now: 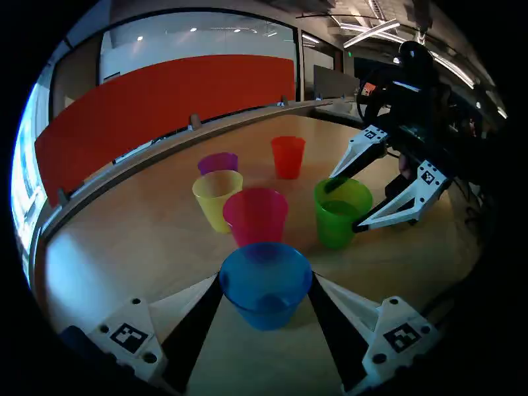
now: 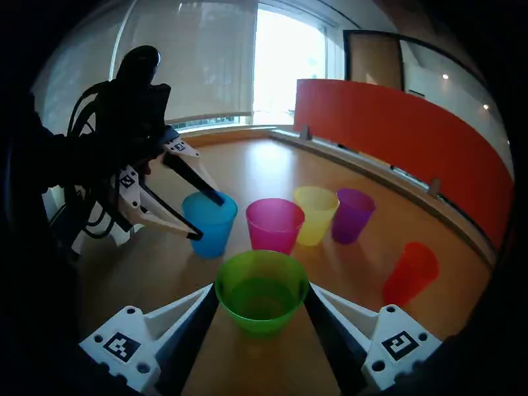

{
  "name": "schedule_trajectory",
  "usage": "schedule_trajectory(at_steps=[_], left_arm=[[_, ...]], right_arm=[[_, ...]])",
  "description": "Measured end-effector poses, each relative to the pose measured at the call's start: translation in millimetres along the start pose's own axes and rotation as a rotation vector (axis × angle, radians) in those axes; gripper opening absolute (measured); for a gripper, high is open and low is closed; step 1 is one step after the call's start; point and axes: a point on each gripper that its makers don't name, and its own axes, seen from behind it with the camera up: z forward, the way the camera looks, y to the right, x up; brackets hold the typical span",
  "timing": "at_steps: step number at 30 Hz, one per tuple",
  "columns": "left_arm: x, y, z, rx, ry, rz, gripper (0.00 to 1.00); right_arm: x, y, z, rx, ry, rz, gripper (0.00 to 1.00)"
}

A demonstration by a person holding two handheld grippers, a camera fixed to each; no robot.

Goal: Pour water

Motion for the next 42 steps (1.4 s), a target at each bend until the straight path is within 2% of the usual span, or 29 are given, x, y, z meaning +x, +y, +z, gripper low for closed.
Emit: schedule_trajectory(at_steps=[8, 15, 30, 42], left_arm=[[-8.5, 0.3, -1.5, 0.006, -0.011, -0.002, 0.88], [-15.1, -0.2, 0.5, 0.023, -0.019, 0.021, 0.88], [-25.0, 2.8, -1.0, 0.011, -0.05, 0.018, 0.89], [-34.7, 2.3, -9.8, 0.025, -0.067, 0.013, 0.89]], right_arm=[[-7.4, -0.8, -2.1, -0.001, -0.013, -0.002, 0.92], [-9.7, -1.7, -4.0, -0.004, -0.017, 0.001, 0.93], [-12.5, 0.7, -8.6, -0.023, -0.021, 0.029, 0.94], [-33.2, 0.9, -19.2, -0.053, -0.051, 0.049, 0.94]])
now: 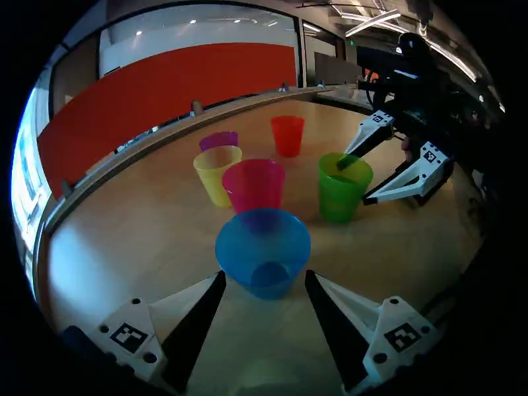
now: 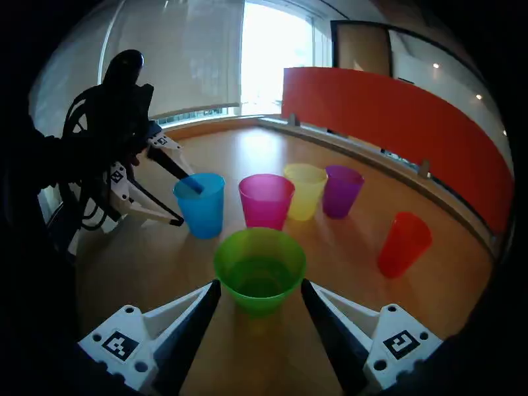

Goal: Pour water

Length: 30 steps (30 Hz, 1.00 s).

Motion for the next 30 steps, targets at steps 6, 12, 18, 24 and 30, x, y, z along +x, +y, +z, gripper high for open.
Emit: schedule_trajectory(at_steps=[6, 12, 18, 24, 30], left_arm=[[-7.2, 0.9, -7.2, 0.014, -0.005, -0.017, 0.89], [-16.7, -1.1, -17.8, 0.047, -0.001, -0.063, 0.89], [-20.3, -8.9, -33.6, 0.107, 0.036, -0.113, 0.89], [-24.5, -10.2, -51.8, 0.154, 0.078, -0.164, 0.89], [-27.4, -19.5, -70.2, 0.225, 0.119, -0.184, 0.89]], right_arm=[[-9.1, -0.4, -11.0, -0.021, -0.003, 0.013, 0.94], [-13.3, 1.8, -24.7, -0.06, 0.012, 0.034, 0.94], [-10.9, 5.5, -40.3, -0.122, 0.053, 0.065, 0.94], [-9.3, 10.3, -56.8, -0.198, 0.106, 0.109, 0.95], [-6.6, 16.2, -72.6, -0.275, 0.162, 0.142, 0.94]])
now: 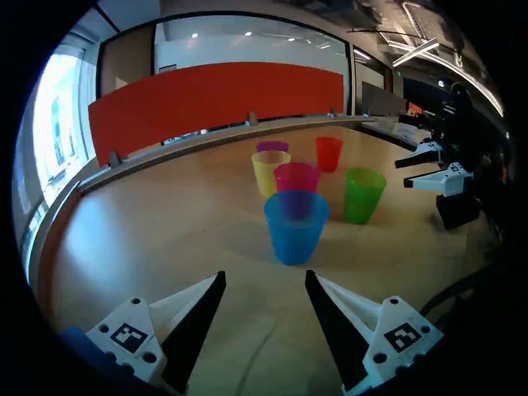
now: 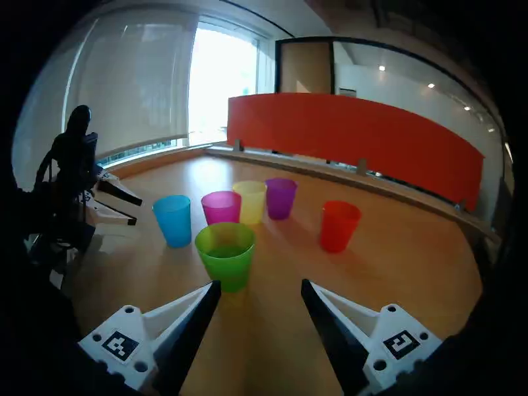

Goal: Pour water

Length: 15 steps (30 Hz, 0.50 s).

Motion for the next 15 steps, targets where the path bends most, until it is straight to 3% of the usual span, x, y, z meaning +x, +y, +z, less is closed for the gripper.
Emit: schedule_trajectory(at_steps=[9, 15], left_arm=[[1.6, -20.9, -15.3, 0.097, 0.063, -0.04, 0.89], [7.9, -41.7, -23.1, 0.166, 0.094, -0.05, 0.89]], right_arm=[[3.9, 14.8, -16.7, -0.104, 0.067, 0.03, 0.94], [11.7, 31.2, -24.7, -0.175, 0.118, 0.051, 0.94]])
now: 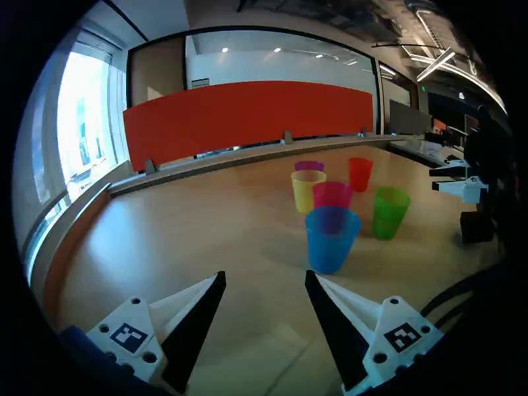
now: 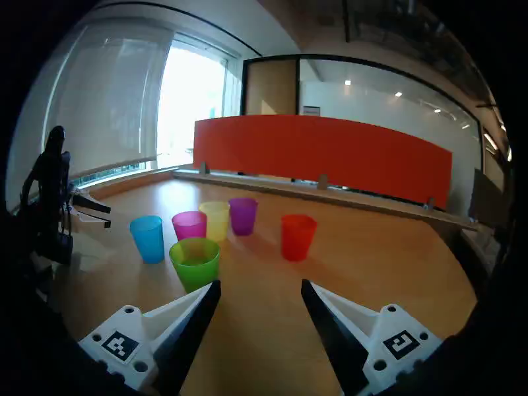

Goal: Pour water

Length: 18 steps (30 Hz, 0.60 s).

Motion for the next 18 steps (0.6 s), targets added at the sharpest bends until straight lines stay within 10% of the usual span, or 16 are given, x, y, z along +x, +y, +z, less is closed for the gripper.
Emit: schedule_trajectory(at_steps=[18], left_arm=[[60.1, -56.2, -9.5, 0.183, 0.211, -0.012, 0.89]], right_arm=[[56.6, 69.1, -17.3, -0.233, 0.254, 0.023, 0.94]])
